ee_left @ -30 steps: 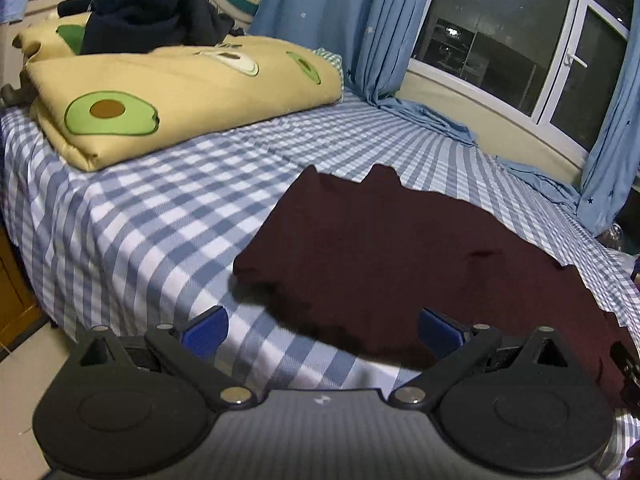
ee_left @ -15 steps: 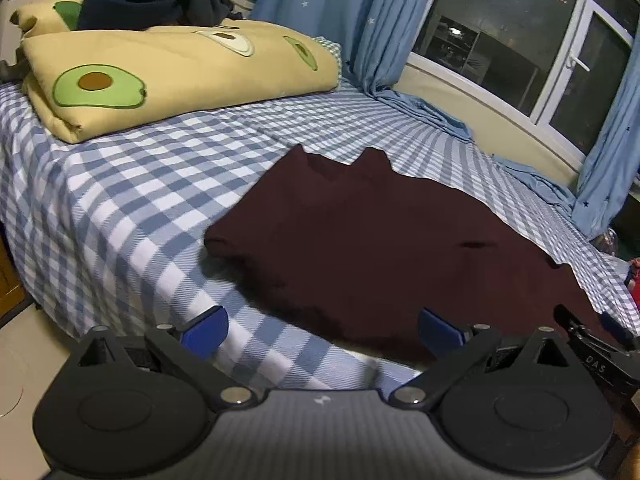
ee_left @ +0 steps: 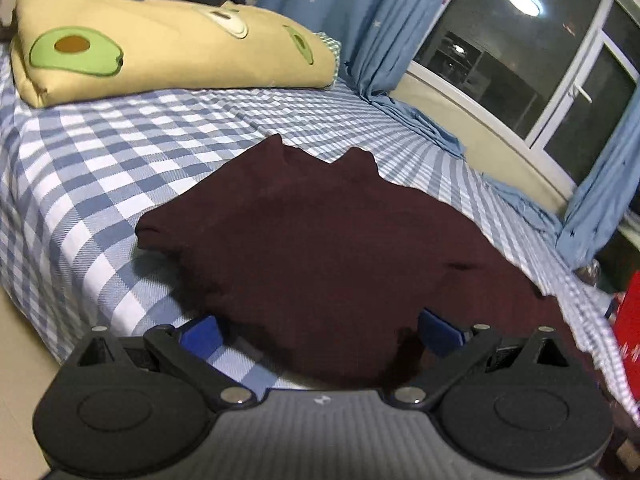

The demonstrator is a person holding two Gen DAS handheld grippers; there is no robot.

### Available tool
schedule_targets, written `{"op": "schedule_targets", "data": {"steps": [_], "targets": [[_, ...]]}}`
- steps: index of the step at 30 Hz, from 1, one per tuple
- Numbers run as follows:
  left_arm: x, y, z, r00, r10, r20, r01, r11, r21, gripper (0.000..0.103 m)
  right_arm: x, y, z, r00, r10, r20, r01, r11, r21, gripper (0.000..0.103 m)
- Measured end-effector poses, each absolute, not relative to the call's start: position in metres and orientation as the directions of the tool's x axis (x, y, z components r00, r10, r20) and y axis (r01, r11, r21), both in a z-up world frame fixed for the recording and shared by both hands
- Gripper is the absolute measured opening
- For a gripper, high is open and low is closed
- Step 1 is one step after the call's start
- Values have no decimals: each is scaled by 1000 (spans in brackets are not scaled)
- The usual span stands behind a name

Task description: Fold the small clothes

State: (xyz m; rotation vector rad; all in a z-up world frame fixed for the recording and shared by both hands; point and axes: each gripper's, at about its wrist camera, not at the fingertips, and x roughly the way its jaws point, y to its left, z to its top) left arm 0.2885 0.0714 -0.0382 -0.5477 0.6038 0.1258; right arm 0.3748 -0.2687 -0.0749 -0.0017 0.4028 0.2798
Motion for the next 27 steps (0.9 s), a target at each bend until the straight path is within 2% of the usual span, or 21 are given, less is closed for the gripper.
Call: {"op": "schedule_targets", "data": {"steps": [20, 23, 27], "targets": [[295, 68, -41, 836, 7, -549, -309, 833, -459, 101, 372, -264, -74, 894, 248, -374, -250, 967, 44, 103], [287, 69, -42, 856, 25, -516, -315, 817, -483, 94, 372, -264, -74, 897, 243, -370, -246, 968, 41, 103], [276, 67, -38, 905, 39, -424, -269, 825, -498, 86, 372, -264, -74, 898, 241, -368, -242, 969, 46, 103]]}}
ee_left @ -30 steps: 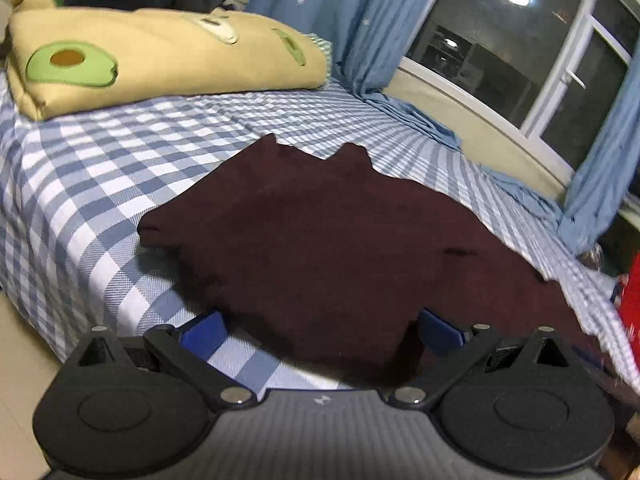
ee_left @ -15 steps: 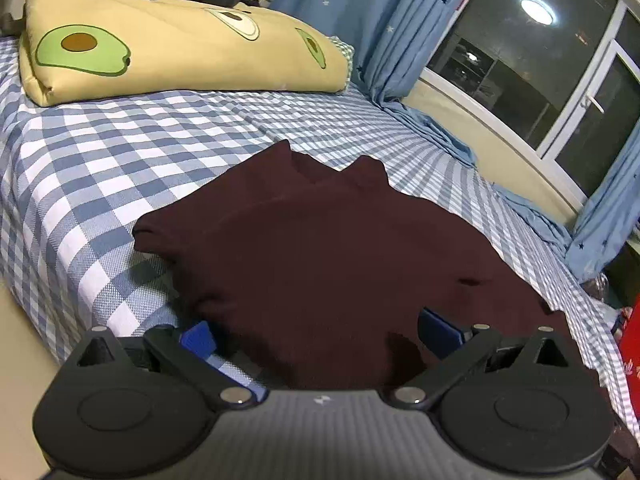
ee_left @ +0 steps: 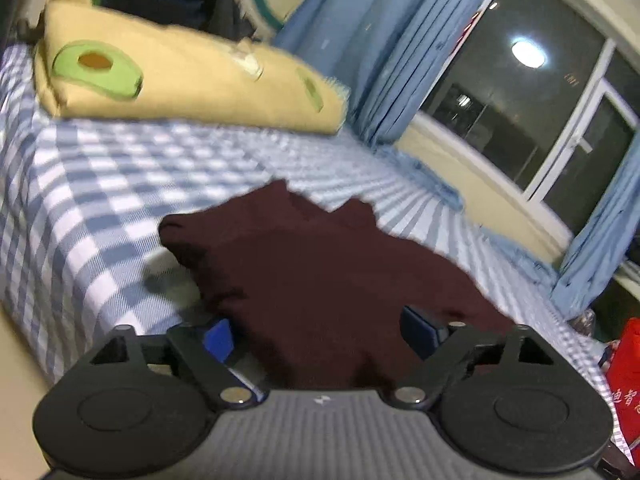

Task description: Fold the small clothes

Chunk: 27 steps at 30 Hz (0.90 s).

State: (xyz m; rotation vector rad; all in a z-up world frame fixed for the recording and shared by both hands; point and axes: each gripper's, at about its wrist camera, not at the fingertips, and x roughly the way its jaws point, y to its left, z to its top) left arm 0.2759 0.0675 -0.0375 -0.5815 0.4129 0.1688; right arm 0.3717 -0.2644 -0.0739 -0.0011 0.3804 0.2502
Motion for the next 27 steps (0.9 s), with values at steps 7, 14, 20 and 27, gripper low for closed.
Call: {"op": "schedule_targets", "data": {"steps": [7, 14, 20, 27], "targets": [[298, 89, -53, 894, -16, -448, -286, 750, -596, 85, 370, -263, -74, 903, 232, -362, -232, 972, 43, 103], [305, 89, -56, 884, 64, -462, -347, 752, -560, 42, 369, -263, -74, 910, 209, -358, -207, 977, 44, 103], [305, 92, -37, 919, 62, -389, -291, 772, -565, 12, 363, -260, -75, 927, 157, -341, -160, 987, 20, 103], [327, 53, 23, 968, -45, -247, -97, 840, -534, 10, 359, -259, -74, 939, 124, -320, -130, 991, 1, 103]]}}
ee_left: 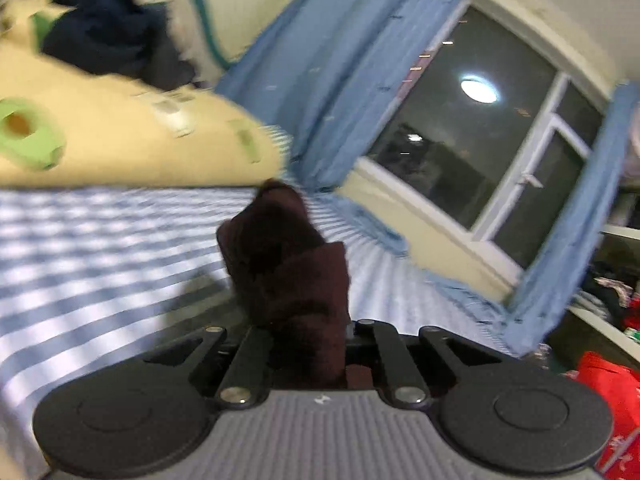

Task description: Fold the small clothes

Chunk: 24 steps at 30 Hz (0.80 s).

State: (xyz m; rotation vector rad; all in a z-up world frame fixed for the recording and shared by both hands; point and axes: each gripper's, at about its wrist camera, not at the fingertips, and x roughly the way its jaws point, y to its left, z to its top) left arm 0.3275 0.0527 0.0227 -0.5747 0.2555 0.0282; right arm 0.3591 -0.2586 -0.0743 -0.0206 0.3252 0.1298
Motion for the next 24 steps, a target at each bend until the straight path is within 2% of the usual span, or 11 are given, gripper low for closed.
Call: {"op": "schedule_targets", "data": {"steps": [6, 12, 15, 18, 21, 24], "targets": [[356, -25, 71, 963, -211, -167, 114, 883, -455, 9, 358, -276, -70, 937, 107, -333, -94, 994, 52, 103], [367, -110, 95, 930, -349, -119, 281, 879, -385, 9, 334, -317, -68, 948, -23, -316, 8, 999, -48, 103], [373, -157, 92, 899, -415, -141, 354, 876, -327, 9, 318, -342, -75, 944, -83, -320, 57, 994, -88, 103], [380, -201, 74, 848, -488, -207, 425, 860, -282, 9, 297, -367, -85, 936, -143, -321, 112, 987, -114, 103], [382, -239, 45, 784, -547, -292, 492, 836, -245, 9, 272, -383, -90, 945, -166, -284, 129, 981, -143, 103], [379, -265, 21, 748, -563, -351, 531, 825, -192, 9, 255, -394, -95, 944, -184, -273, 136, 973, -187, 103]]}}
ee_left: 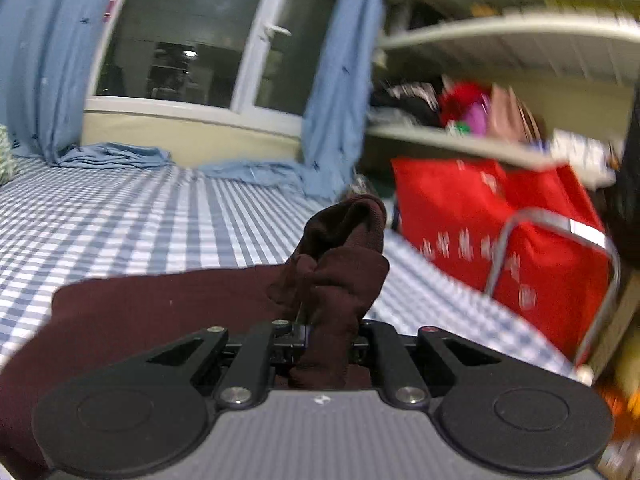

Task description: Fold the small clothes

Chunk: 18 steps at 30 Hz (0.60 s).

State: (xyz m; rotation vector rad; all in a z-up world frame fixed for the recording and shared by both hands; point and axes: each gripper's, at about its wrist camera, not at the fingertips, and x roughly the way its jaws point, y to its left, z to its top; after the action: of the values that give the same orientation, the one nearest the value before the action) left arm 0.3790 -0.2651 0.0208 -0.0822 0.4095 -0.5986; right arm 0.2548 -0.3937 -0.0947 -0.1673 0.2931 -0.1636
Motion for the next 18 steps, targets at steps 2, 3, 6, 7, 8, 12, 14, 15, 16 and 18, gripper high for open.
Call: {"op": "schedule_targets", "data": {"steps": [2, 3, 6, 7, 8, 12, 14, 15, 16, 18], "targets": [[376, -274, 11, 739, -559, -376, 545, 824, -154, 9, 246, -400, -98, 940, -203, -274, 153, 969, -195, 103], [375, -277, 7, 731, -556, -396, 552, 822, -137, 10, 243, -403, -100, 935, -219, -279, 164, 964, -207, 103], [375, -286, -2, 709, -538, -456, 570, 818, -80, 12, 236, -411, -111, 921, -251, -297, 191, 957, -216, 103], [372, -288, -5, 708, -530, -467, 574, 817, -56, 13, 232, -414, -114, 921, -251, -298, 196, 959, -203, 103], [368, -288, -7, 711, -520, -474, 576, 817, -32, 14, 229, -417, -116, 922, -247, -299, 199, 963, -182, 103], [351, -280, -8, 683, -541, -491, 603, 797, -40, 60, 218, -423, -119, 922, -236, -306, 207, 970, -127, 103], [345, -272, -5, 659, -587, -470, 619, 779, -103, 75, 214, -423, -117, 921, -232, -312, 210, 972, -102, 103], [342, -265, -2, 652, -603, -460, 626, 770, -123, 81, 213, -424, -117, 921, -230, -313, 213, 973, -89, 103], [337, -260, -1, 646, -617, -449, 633, 762, -138, 83, 211, -425, -117, 922, -228, -314, 214, 974, -80, 103], [327, -251, 3, 648, -627, -432, 632, 759, -155, 88, 210, -426, -115, 920, -227, -319, 217, 974, -67, 103]]}}
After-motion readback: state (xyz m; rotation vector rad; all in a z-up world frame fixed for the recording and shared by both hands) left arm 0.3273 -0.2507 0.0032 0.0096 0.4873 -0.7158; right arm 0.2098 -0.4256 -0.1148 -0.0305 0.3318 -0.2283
